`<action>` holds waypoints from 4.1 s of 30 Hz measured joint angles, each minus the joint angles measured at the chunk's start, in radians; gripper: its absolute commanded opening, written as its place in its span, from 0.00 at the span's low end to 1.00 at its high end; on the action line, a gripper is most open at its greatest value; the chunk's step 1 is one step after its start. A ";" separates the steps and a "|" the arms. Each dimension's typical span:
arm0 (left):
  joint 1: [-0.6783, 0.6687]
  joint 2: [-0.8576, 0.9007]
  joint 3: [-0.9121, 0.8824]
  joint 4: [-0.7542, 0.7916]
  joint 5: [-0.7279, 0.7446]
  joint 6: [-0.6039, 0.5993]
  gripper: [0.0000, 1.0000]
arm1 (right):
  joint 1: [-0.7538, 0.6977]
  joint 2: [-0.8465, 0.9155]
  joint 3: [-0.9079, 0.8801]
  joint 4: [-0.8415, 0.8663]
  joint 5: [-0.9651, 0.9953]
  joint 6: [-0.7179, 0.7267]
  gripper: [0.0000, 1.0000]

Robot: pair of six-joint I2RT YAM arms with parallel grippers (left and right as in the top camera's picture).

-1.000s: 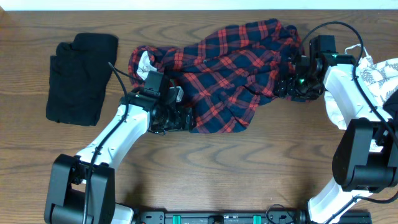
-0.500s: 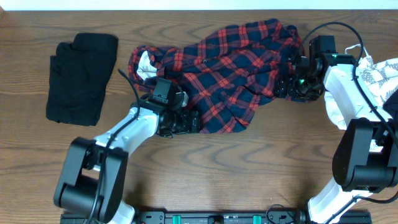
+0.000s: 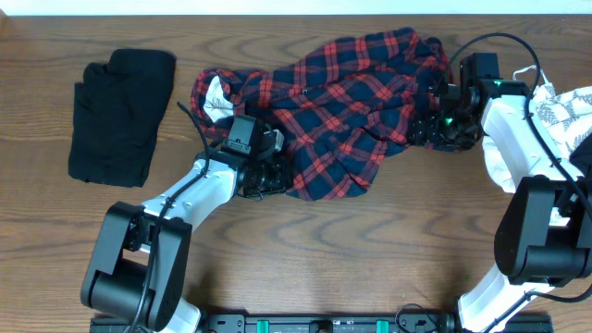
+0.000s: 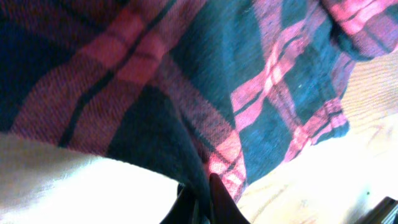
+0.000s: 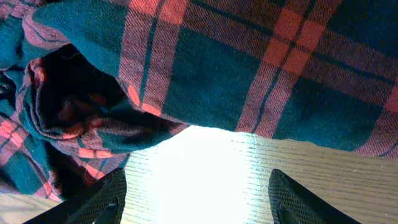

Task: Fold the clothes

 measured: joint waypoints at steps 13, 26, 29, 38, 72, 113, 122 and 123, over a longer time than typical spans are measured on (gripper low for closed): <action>0.181 -0.512 -0.002 -0.258 -0.050 0.003 0.06 | 0.000 0.000 0.000 -0.002 0.000 0.000 0.72; 0.237 -0.734 -0.002 -0.422 -0.106 -0.016 0.07 | 0.000 0.000 0.000 -0.042 0.016 0.000 0.73; 0.237 -0.673 -0.002 -0.422 -0.113 -0.018 0.29 | 0.000 0.000 0.000 -0.043 0.024 0.000 0.73; 0.237 -0.352 -0.002 -0.425 -0.128 -0.020 0.49 | 0.000 0.000 0.000 -0.051 0.029 0.000 0.73; 0.121 0.000 -0.002 -0.051 0.045 0.083 0.06 | 0.000 0.008 -0.002 0.117 0.046 -0.010 0.36; 0.554 -0.705 0.005 -0.310 0.213 0.028 0.06 | 0.051 0.196 0.009 0.232 0.042 -0.011 0.34; 0.512 -0.572 0.005 -0.515 0.212 0.062 0.40 | 0.051 0.196 0.010 0.230 0.040 -0.011 0.36; 0.494 -0.549 0.005 -0.529 0.212 0.076 0.43 | 0.051 0.196 0.010 0.230 0.040 -0.011 0.36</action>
